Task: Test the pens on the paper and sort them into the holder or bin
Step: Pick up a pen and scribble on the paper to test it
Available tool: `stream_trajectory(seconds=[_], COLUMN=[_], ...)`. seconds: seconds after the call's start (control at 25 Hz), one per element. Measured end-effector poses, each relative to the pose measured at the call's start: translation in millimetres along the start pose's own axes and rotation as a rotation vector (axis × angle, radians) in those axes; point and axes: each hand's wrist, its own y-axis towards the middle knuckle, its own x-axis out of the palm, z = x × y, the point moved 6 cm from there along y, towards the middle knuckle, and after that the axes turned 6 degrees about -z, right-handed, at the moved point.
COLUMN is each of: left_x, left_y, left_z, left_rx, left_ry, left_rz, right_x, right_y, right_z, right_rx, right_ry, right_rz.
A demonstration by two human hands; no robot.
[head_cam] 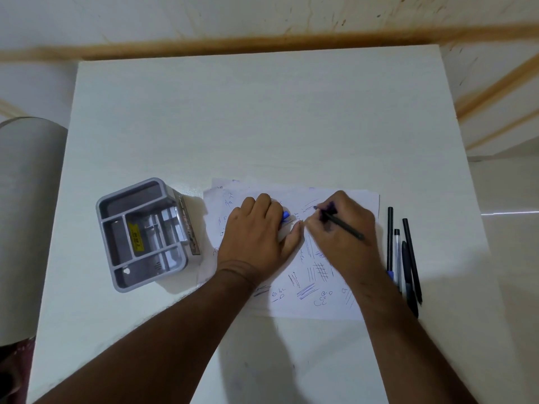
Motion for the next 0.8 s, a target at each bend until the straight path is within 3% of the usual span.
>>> stream_trajectory(seconds=[0.08,0.24,0.36,0.52,0.64,0.8], left_x=[-1.1,1.5,0.1,0.9,-0.1,0.0], left_y=[0.5,0.3,1.1,0.9,0.3,0.8], left_z=[0.0,0.6,0.4,0.2,0.1,0.7], left_rx=[-0.005,-0.001,-0.009,0.003,-0.007,0.011], left_ry=[-0.006,0.009,-0.002,0.006,0.005,0.0], left_rz=[0.012,-0.008,0.006,-0.002,0.008,0.002], right_x=[-10.6,4.2,-6.8,6.1,0.5,9.0], right_y=[4.6,-1.1,-0.2,-1.3,2.4,0.2], right_z=[4.4,-2.7,3.9,-4.0,0.1,-6.6], right_rx=[0.063,0.014,0.064,0.017,0.04,0.028], right_ry=[-0.008,0.034,0.04,0.038,0.047,0.048], right_rz=[0.101,0.012,0.15,0.001,0.096,-0.013])
